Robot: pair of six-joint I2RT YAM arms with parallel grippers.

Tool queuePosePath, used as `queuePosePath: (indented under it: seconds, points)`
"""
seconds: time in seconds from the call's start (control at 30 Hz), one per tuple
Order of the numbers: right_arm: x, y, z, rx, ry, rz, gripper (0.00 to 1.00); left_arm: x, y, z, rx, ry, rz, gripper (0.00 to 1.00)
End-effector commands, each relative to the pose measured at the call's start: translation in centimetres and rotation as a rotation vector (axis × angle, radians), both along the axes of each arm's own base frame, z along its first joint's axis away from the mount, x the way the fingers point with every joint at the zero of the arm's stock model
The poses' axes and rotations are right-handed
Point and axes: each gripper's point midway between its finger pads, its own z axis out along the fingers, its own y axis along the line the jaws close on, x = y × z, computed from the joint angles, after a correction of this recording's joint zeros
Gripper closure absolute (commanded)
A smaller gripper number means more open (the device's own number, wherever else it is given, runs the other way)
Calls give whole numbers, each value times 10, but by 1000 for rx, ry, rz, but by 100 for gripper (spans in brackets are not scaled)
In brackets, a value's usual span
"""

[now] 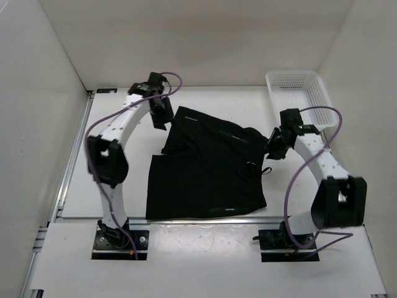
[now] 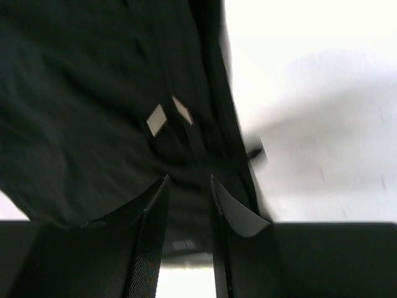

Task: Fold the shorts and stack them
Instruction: Flatten the shorts out

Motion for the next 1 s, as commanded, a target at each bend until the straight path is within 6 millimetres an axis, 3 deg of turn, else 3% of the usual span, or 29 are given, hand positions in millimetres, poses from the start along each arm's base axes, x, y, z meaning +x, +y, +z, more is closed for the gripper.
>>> queuePosePath:
  seconds: [0.0, 0.03, 0.1, 0.13, 0.2, 0.23, 0.3, 0.4, 0.57, 0.73, 0.87, 0.97]
  points:
    - [50, 0, -4, -19, -52, -16, 67, 27, -16, -13, 57, -13, -62, 48]
    - [60, 1, -16, -22, -24, -15, 72, 34, -19, -38, 72, 32, -64, 49]
    - [72, 5, -28, -25, 1, -6, 73, 41, -26, -56, 61, 64, -83, 51]
    - [75, 6, -48, -32, 57, -5, 75, 52, -34, -70, 42, 76, -93, 53]
    - [90, 7, -55, -33, 69, -5, 75, 59, -40, -85, 32, 96, -111, 53]
    - [92, 8, -71, -38, 110, -4, 75, 64, -44, -98, 28, 111, -124, 53]
    - [102, 8, -76, -63, 115, -3, 75, 65, -45, -112, 36, 139, -124, 54]
    - [106, 11, -94, -123, 160, 18, 75, 65, -36, -137, 44, 196, -117, 54]
    - [114, 32, -108, -196, 200, 75, 72, 65, 6, -164, 43, 285, -24, 54]
    - [135, 37, -101, -288, 153, 58, 71, 71, 34, -166, 38, 288, 22, 55]
    - [137, 34, -98, -302, 148, 41, 71, 76, 30, -155, 19, 257, -5, 55]
    - [141, 33, -83, -305, 109, 41, 69, 78, 30, -148, 18, 234, -15, 55]
